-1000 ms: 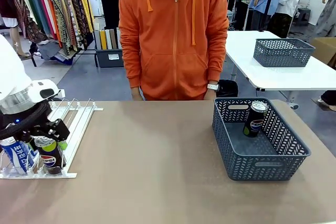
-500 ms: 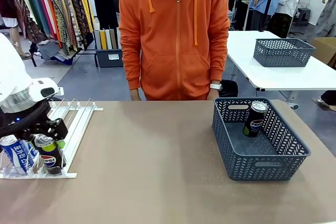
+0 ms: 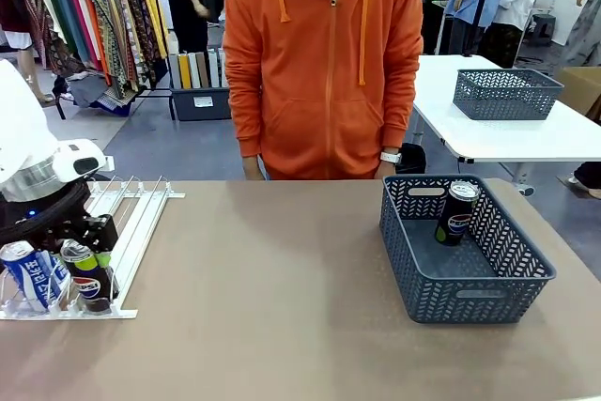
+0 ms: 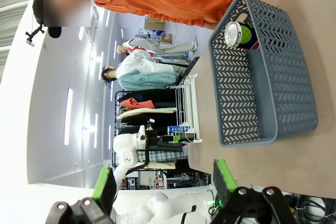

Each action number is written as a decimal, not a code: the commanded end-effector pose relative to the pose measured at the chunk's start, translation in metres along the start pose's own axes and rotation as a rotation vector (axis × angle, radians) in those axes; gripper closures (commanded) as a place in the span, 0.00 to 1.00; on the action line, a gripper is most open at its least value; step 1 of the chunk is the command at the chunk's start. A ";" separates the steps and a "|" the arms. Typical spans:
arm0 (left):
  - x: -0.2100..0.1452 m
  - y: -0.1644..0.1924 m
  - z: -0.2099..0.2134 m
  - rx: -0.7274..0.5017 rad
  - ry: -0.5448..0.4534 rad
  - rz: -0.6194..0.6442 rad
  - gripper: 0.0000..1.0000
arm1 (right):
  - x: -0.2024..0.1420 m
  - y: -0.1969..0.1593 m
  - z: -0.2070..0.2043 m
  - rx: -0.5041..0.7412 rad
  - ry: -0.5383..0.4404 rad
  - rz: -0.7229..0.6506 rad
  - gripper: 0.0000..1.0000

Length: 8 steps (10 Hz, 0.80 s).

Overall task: Retrieve and store the cans from the dispenser.
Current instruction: Pick up the last remaining can from one row of the Automatic Can Dispenser and place it in the middle of the table.

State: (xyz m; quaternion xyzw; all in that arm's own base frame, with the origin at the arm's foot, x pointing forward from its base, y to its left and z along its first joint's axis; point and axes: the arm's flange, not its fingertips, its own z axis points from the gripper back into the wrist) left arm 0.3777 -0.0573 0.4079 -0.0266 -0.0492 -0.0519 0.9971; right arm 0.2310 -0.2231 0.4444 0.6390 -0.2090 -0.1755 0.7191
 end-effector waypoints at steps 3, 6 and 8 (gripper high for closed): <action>-0.054 -0.003 0.059 0.072 -0.173 0.074 1.00 | 0.002 0.006 -0.001 0.016 -0.007 -0.011 0.00; -0.084 -0.017 0.167 0.037 -0.288 0.118 1.00 | 0.002 0.006 -0.001 0.016 -0.007 -0.011 0.00; -0.106 -0.018 0.209 -0.171 -0.410 0.168 1.00 | 0.002 0.006 -0.001 0.016 -0.007 -0.011 0.00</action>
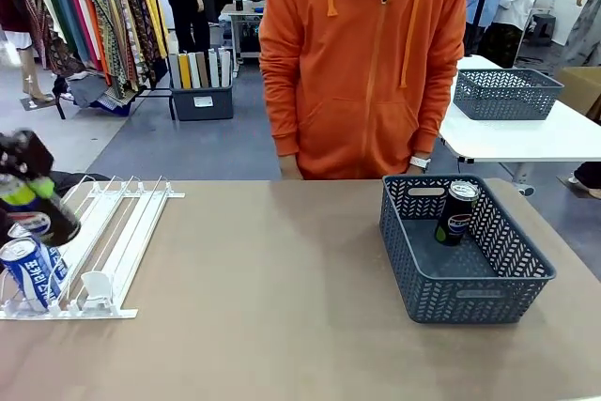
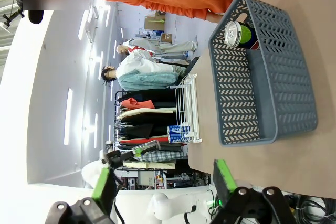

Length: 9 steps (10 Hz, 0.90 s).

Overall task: Retrieve and store the cans from the dispenser.
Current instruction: Pick up the last remaining can from one row of the Automatic Can Dispenser and place it in the middle of the table.

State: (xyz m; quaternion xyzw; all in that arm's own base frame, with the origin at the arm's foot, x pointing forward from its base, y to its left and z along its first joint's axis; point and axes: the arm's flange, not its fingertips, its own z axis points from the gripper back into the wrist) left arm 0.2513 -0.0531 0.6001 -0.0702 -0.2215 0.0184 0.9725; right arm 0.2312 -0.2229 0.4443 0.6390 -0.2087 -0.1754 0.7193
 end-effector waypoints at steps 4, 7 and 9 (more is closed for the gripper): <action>0.000 0.000 0.000 0.000 0.000 0.000 1.00 | 0.001 0.006 -0.001 0.016 -0.008 -0.011 0.00; 0.003 -0.020 -0.012 -0.082 0.028 -0.031 1.00 | 0.001 0.006 -0.001 0.016 -0.008 -0.011 0.00; 0.018 -0.093 -0.057 -0.136 0.088 -0.169 1.00 | 0.001 0.006 -0.001 0.016 -0.008 -0.011 0.00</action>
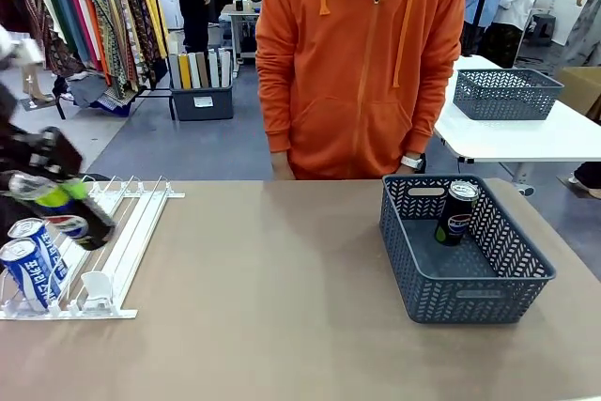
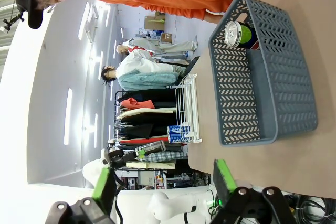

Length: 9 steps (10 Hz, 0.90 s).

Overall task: Retrieve and store the cans from the dispenser.
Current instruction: Pick up the last remaining can from one row of the Automatic Can Dispenser and place it in the middle of the table.

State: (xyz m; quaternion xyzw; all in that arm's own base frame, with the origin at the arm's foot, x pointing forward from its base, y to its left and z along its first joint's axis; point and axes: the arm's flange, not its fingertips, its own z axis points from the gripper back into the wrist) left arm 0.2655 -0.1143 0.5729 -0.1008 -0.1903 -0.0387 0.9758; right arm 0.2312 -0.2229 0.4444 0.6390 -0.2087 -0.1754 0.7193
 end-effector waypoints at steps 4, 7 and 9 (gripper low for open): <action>0.050 -0.186 -0.163 0.095 0.127 -0.339 1.00 | 0.002 0.006 -0.001 0.016 -0.008 -0.011 0.00; 0.050 -0.210 -0.231 0.133 0.148 -0.402 1.00 | 0.002 0.006 -0.001 0.016 -0.008 -0.011 0.00; 0.054 -0.213 -0.257 0.154 0.171 -0.432 1.00 | 0.002 0.006 -0.001 0.016 -0.008 -0.011 0.00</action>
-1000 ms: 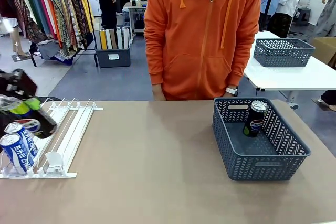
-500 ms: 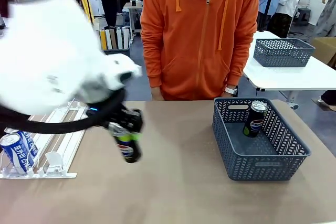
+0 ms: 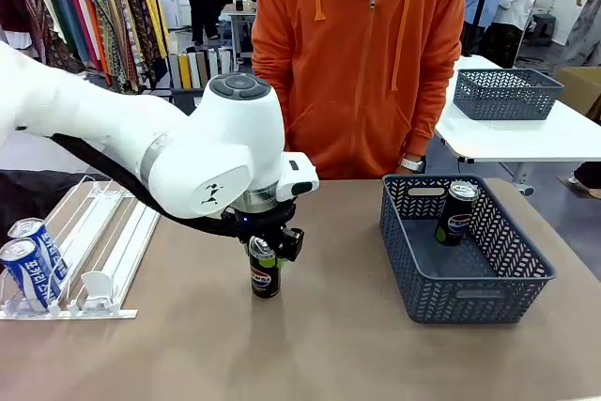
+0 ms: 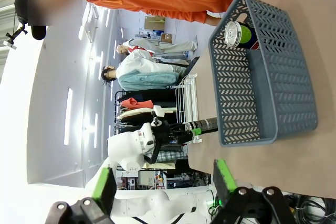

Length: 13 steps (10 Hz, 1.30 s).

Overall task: Retrieve and store the cans from the dispenser.
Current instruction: Pick up the last remaining can from one row of the Automatic Can Dispenser and place it in the middle of the table.

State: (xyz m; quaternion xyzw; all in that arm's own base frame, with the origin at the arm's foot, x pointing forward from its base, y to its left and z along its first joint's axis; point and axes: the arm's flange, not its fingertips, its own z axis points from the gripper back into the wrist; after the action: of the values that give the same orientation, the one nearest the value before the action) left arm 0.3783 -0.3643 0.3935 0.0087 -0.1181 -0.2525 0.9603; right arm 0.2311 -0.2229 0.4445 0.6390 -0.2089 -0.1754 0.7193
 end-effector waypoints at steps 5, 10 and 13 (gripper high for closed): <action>0.017 -0.007 -0.004 0.002 0.030 0.063 0.00 | 0.002 0.006 -0.001 0.016 -0.007 -0.011 0.00; -0.013 0.013 0.087 -0.031 -0.131 0.166 0.00 | 0.002 0.006 -0.001 0.016 -0.007 -0.011 0.00; -0.073 0.060 0.187 -0.063 -0.180 0.319 0.00 | 0.002 0.006 -0.001 0.016 -0.007 -0.011 0.00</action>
State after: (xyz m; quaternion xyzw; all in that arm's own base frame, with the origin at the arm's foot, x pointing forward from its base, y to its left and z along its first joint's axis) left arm 0.3241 -0.3059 0.5519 -0.0578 -0.1951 -0.1188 0.9718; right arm 0.2311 -0.2230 0.4444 0.6390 -0.2088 -0.1755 0.7193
